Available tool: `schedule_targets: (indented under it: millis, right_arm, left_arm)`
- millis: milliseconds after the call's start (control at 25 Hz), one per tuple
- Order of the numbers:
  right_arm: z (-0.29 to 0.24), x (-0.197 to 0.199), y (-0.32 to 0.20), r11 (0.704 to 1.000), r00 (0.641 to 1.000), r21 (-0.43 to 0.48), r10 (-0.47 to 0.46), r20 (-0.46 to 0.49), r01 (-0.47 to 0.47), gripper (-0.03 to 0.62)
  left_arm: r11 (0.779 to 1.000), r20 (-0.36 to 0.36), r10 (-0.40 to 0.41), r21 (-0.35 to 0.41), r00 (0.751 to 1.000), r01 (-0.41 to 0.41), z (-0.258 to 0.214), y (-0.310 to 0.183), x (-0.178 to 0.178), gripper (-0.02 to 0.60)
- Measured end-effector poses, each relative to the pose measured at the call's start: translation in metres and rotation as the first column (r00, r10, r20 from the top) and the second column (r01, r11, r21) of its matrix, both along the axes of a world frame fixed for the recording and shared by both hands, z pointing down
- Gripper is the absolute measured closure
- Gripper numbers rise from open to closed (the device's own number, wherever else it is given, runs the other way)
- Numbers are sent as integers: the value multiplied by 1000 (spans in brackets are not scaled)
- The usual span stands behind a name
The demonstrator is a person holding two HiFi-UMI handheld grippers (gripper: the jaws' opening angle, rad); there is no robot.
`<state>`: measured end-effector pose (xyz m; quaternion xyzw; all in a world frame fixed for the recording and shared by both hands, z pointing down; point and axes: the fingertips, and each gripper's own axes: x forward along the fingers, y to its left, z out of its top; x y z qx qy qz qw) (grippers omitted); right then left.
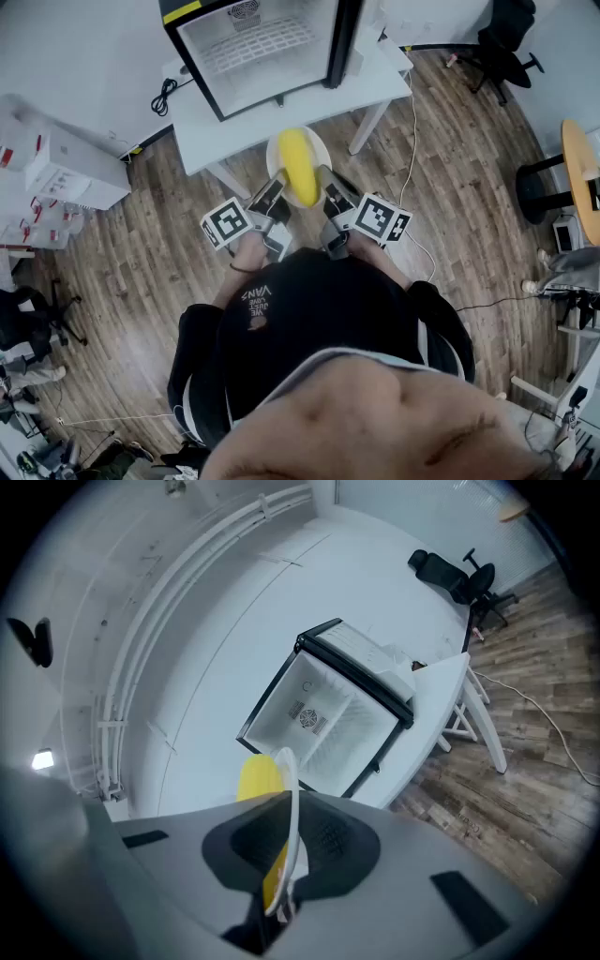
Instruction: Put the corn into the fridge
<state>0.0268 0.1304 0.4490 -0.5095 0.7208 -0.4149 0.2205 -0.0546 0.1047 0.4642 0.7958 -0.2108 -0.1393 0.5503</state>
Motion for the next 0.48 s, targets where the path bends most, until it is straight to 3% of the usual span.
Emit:
schedule_targets:
  millis: [320, 480]
  right_arm:
    - [-1, -3, -1, 1000, 1000, 0, 1, -4, -1, 568]
    - [-1, -6, 0, 1000, 1000, -1, 6, 19, -6, 566]
  left_arm:
    - [1000, -36, 8, 0, 999, -8, -4, 0, 0, 546]
    - [1000, -16, 10, -6, 1000, -10, -1, 0, -4, 546]
